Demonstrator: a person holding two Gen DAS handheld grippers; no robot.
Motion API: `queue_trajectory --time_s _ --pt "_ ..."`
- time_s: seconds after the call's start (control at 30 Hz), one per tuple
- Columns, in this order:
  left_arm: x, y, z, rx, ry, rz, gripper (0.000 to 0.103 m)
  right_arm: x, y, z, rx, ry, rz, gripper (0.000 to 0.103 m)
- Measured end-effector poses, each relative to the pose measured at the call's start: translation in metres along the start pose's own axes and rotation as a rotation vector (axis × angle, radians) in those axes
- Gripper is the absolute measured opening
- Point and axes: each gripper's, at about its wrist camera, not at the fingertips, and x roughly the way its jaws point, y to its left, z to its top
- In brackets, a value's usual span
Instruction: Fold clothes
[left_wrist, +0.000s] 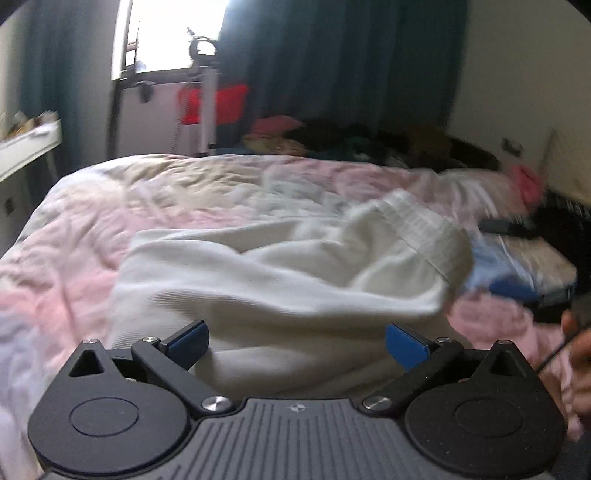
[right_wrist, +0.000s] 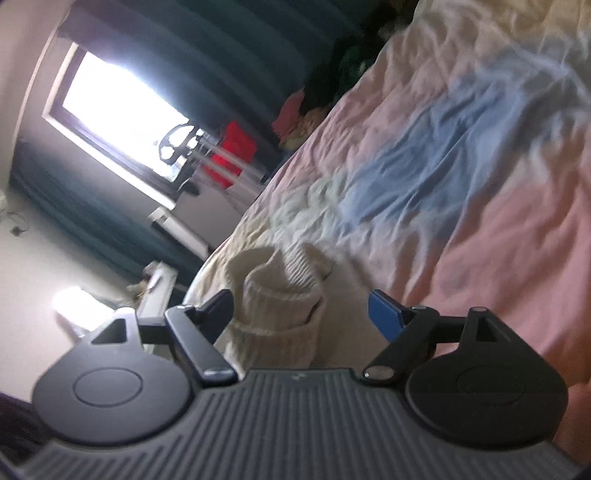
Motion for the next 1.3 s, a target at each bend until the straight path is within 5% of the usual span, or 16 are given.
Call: queue_trajectory --time_s 0.23,0.4,0.5,0.7,0.83,1.03,1.17,1.3 --pt "-0.018 0.017 0.002 -0.110 -0.043 0.076 0.103 0.048 0.018 -0.029 -0.122 0.136 -0.059 0.082" --pt "-0.016 0.031 0.002 -0.176 -0.039 0.103 0.103 0.067 0.040 -0.038 -0.282 0.090 -0.103 0.047" --pt "-0.018 0.035 0.001 -0.191 -0.046 0.121 0.103 0.062 0.047 -0.040 -0.347 0.045 -0.112 0.036" --pt "-0.024 0.045 0.001 -0.241 -0.076 0.119 0.103 0.031 0.054 -0.029 -0.343 -0.085 -0.045 0.032" --pt "-0.025 0.047 -0.001 -0.251 -0.074 0.135 0.103 0.031 0.028 -0.017 -0.234 -0.078 -0.146 0.032" --pt "-0.018 0.058 -0.005 -0.312 -0.027 0.149 0.103 0.041 -0.007 -0.010 -0.063 0.007 -0.192 0.044" --pt "-0.016 0.069 -0.008 -0.383 0.002 0.141 0.103 0.038 -0.004 -0.013 -0.084 0.003 -0.258 0.084" --pt "-0.015 0.081 -0.012 -0.459 0.028 0.129 0.103 0.049 -0.021 -0.016 0.008 0.088 -0.207 0.089"
